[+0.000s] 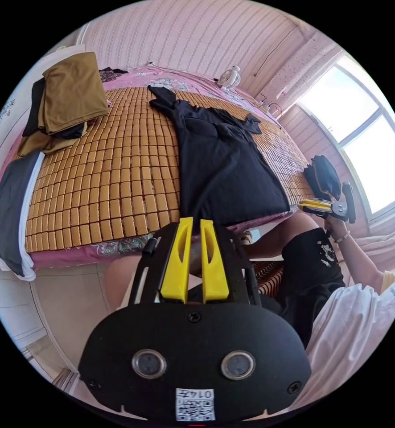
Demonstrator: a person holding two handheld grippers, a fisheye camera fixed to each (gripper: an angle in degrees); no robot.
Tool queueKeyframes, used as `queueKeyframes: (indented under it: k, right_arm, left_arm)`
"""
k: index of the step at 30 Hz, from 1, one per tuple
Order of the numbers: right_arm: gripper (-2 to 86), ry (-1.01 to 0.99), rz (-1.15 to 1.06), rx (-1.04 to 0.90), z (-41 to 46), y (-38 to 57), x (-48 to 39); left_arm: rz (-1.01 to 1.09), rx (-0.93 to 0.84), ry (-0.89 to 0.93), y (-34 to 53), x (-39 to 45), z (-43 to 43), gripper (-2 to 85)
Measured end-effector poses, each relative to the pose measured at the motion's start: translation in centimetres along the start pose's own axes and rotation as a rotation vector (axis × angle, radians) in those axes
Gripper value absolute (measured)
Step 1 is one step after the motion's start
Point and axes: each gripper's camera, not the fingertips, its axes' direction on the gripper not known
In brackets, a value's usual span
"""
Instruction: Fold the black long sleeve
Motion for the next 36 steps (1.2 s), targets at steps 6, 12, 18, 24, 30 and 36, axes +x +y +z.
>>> queueKeyframes:
  k: [6,12,18,24,30,36]
  right_arm:
    - [6.9,0.042,-0.06,-0.083,3.6,-3.7,-2.2]
    - [4.4,0.062,-0.114,-0.197,6.5,-5.7,-3.5]
    - [-0.5,0.102,-0.12,-0.167,6.6,-5.2,-4.3]
    - [-0.8,0.132,-0.157,-0.161,6.5,-4.3,-5.5]
    - [-0.9,0.115,-0.107,-0.127,5.7,-3.5,-4.7]
    - [-0.9,0.044,-0.06,-0.18,6.0,-3.4,-3.3]
  left_arm:
    - [-0.052,-0.064,-0.013,-3.4,-1.3,4.3,4.6]
    - [-0.1,-0.131,-0.115,-4.4,-1.6,7.7,5.4]
    - [-0.049,-0.121,-0.13,-3.9,-1.2,8.0,5.3]
    - [-0.06,-0.114,-0.109,-3.3,-1.3,8.0,3.3]
    - [-0.056,-0.103,-0.143,-2.7,-0.8,8.0,-0.8]
    - [-0.045,-0.108,-0.15,-2.1,-0.3,8.0,-1.0]
